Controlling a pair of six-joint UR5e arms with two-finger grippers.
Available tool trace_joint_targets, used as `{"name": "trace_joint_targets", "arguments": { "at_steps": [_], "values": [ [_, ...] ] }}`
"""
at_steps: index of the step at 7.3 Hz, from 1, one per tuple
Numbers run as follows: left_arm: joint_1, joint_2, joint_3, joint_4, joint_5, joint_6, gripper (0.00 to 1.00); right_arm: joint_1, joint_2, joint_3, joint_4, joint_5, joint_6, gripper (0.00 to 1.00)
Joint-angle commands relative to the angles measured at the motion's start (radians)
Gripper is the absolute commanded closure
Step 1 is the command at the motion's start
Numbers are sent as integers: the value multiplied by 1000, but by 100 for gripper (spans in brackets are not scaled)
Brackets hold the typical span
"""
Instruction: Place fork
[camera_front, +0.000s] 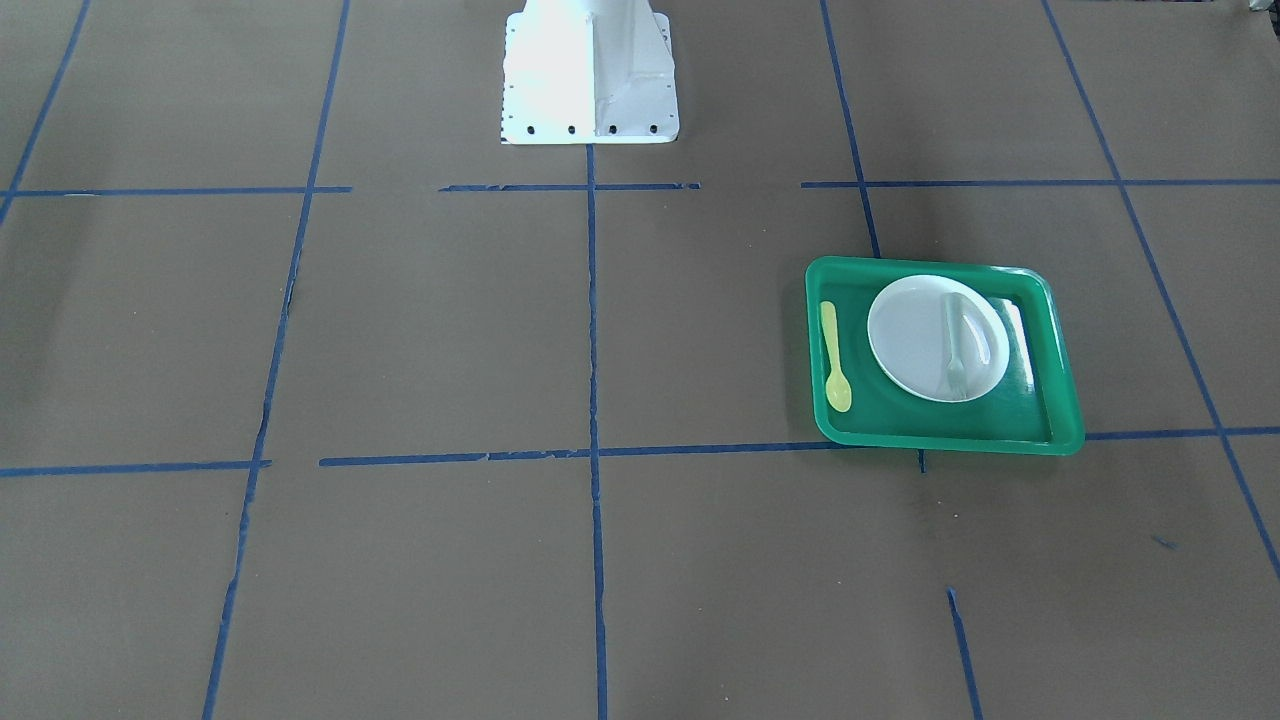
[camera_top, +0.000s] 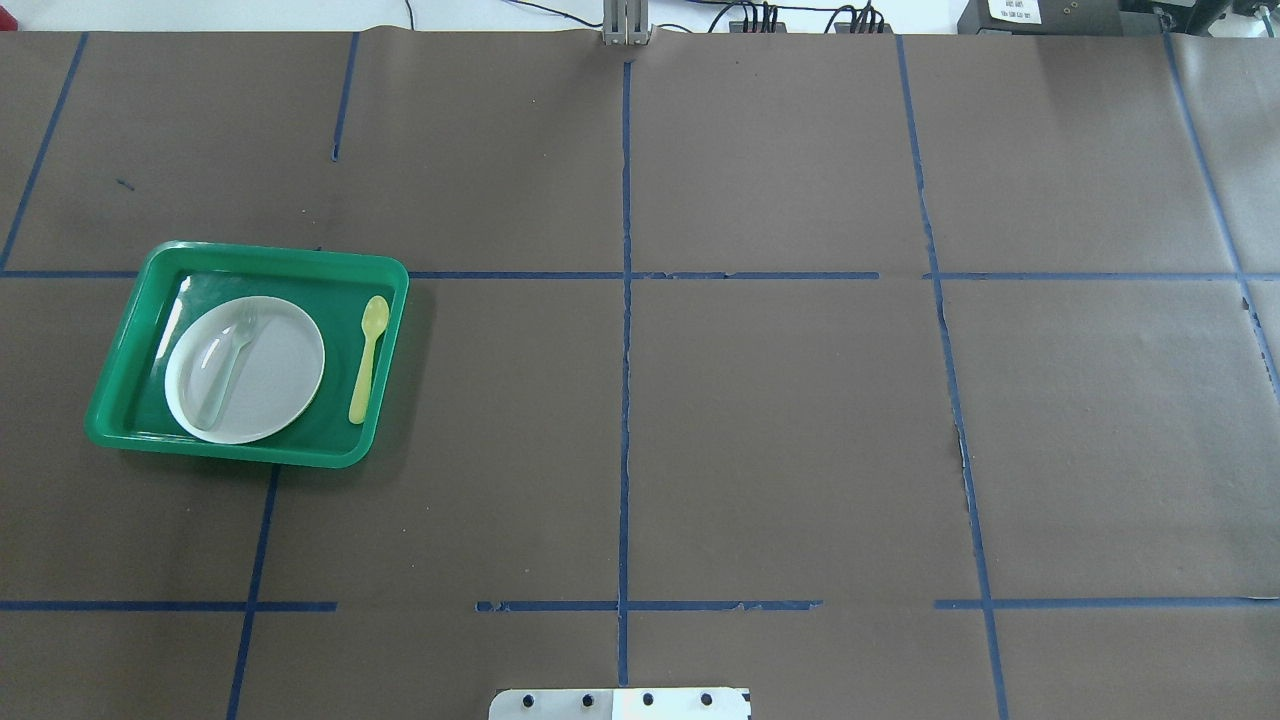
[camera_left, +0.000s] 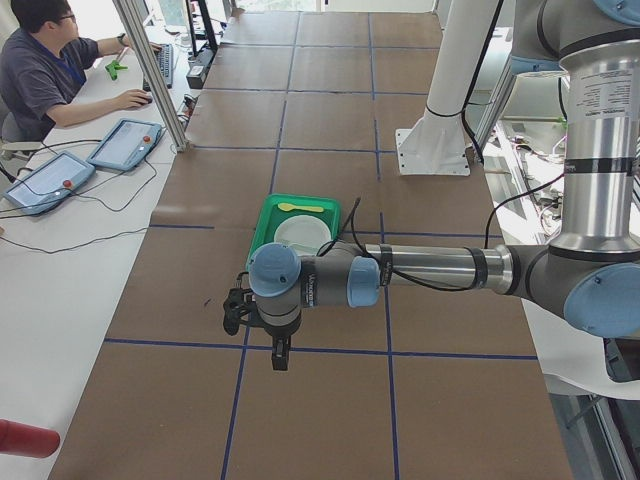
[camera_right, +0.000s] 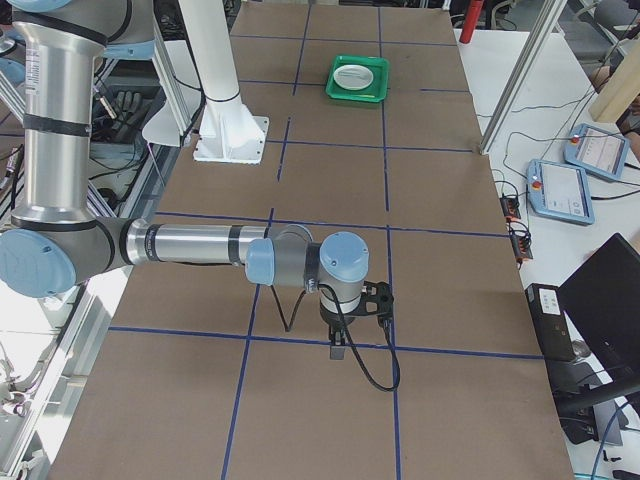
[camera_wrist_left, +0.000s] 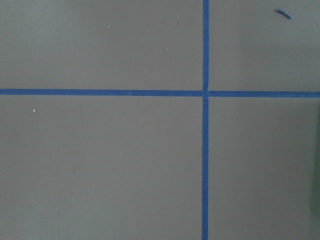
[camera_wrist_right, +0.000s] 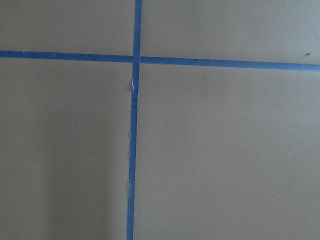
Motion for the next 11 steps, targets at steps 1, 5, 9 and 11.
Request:
{"name": "trace_joint_targets", "arguments": {
  "at_steps": [1,5,9,11],
  "values": [
    [1,0,5,-12,6,4,0,0,0,0,0,0,-1,0],
    [63,-10,-36,-115,9,-98,0,0,0,0,0,0,-1,0],
    [376,-25,-303,-125,7,-593,0,0,0,0,0,0,-1,0],
    [526,-74,-301,-189,12,-743,0,0,0,0,0,0,-1,0]
  ]
}}
